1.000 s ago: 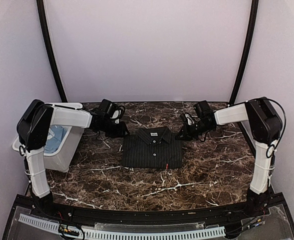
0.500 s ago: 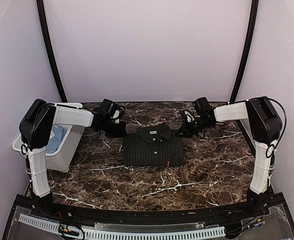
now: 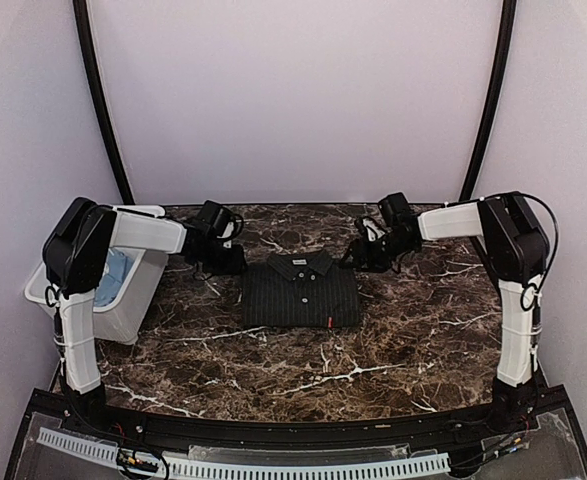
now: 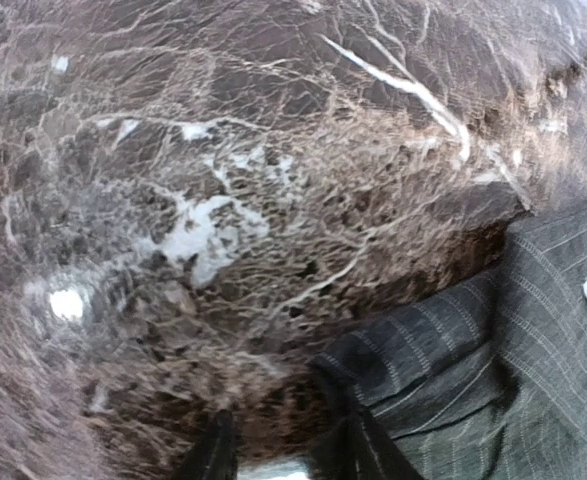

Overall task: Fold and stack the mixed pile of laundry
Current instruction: Adjust the square-folded shirt at the center of the board, then move the square-folded shirt to the corner of the board, then pick up the crumpled T-shirt from the bin.

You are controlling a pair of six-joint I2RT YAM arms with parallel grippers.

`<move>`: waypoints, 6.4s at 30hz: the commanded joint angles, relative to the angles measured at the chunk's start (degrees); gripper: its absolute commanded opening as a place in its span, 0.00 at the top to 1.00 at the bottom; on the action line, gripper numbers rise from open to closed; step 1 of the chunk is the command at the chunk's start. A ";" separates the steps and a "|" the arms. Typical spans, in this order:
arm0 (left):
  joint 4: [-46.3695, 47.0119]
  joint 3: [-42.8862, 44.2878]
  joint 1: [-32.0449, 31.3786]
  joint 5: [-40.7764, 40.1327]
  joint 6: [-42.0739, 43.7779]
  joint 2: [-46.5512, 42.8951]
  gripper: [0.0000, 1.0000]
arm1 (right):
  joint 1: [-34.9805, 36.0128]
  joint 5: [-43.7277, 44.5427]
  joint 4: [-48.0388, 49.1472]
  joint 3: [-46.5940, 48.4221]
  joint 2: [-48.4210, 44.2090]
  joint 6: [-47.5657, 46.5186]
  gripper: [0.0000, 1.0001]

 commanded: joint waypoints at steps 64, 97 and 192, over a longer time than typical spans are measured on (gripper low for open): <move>-8.90 -8.39 -2.93 -12.05 5.81 -35.18 0.01 | -14.38 28.23 -26.82 18.94 3.41 -14.99 0.10; -7.87 -9.95 -2.95 -10.73 3.75 -39.58 0.01 | 9.84 24.52 -25.24 30.98 12.68 1.45 0.09; -19.87 -0.73 29.17 -11.52 -2.23 -47.82 1.00 | 2.92 11.62 -10.84 7.57 -21.77 -10.95 0.02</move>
